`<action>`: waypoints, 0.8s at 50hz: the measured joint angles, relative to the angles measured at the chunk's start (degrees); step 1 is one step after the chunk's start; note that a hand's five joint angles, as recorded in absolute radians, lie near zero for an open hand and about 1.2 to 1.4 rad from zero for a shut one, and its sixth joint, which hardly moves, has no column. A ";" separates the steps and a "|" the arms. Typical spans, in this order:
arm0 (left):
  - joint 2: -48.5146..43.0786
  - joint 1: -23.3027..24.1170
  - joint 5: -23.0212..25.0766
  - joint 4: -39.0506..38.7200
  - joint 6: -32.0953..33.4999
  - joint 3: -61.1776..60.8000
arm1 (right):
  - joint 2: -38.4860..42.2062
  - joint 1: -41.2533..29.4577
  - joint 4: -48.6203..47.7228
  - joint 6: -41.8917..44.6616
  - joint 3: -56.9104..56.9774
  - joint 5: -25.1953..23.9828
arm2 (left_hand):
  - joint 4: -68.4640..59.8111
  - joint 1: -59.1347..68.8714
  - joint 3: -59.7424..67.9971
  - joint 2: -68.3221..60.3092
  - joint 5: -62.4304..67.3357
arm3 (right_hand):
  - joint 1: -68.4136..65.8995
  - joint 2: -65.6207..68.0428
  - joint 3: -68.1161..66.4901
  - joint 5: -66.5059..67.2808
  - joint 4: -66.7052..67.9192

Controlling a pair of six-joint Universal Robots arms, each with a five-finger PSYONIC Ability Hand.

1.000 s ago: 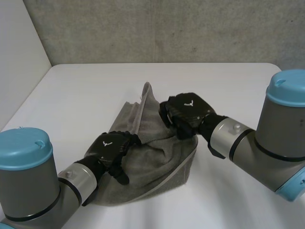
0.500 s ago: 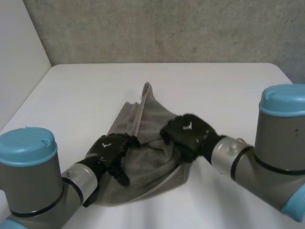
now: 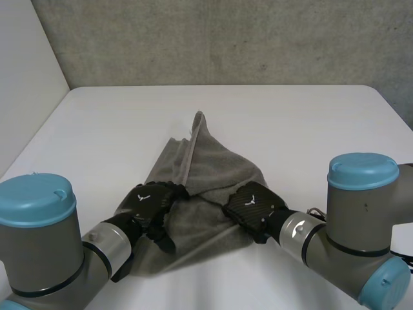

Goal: Fold the laundry

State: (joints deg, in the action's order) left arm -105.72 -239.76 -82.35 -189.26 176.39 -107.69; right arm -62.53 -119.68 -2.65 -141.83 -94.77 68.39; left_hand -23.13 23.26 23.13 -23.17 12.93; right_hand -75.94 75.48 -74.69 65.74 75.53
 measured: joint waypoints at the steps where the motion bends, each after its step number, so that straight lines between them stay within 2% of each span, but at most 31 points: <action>1: 0.09 0.00 0.00 0.00 -0.01 -0.05 | 0.06 -0.06 -0.04 -0.32 0.33 0.02 | 0.00 0.00 0.00 0.00 0.05 | -0.45 0.61 -0.62 0.61 0.78; 7: 1.49 0.07 -0.04 0.05 -0.02 -0.40 | -1.38 -0.48 0.24 -8.83 4.00 -0.27 | 0.02 0.00 0.00 0.05 0.04 | -0.45 0.69 -0.77 0.78 1.23; 12: 3.31 0.12 -0.63 0.11 0.10 -0.47 | -4.63 -0.61 0.59 -23.99 8.17 -0.96 | 0.03 0.00 0.00 0.05 0.04 | -0.45 0.69 -0.77 0.79 1.23; 19: 3.66 0.07 -3.05 0.06 0.32 -0.15 | -6.78 -0.64 0.67 -35.35 10.14 -0.77 | 1.31 -1.41 -1.37 1.37 -1.34 | -0.45 0.69 -0.85 0.79 1.23; 32: 0.23 0.01 -5.53 -0.19 0.55 1.29 | -7.72 -0.64 2.62 -37.41 8.94 -0.04 | 1.37 -1.34 -1.28 1.24 -0.93 | -0.46 0.69 -0.99 0.79 1.23; 40: -2.11 0.14 -5.52 0.15 0.51 1.64 | -9.25 -0.17 3.25 -37.62 7.96 0.00 | -11.80 12.14 11.77 -11.77 11.93 | -0.46 0.69 -1.01 0.79 1.23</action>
State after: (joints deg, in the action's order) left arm -107.82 -239.62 -87.87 -189.11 176.90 -106.04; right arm -71.79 -119.85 0.60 -179.45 -86.81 68.38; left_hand -34.93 35.40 34.91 -34.94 24.86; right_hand -76.40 76.17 -75.70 66.53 76.76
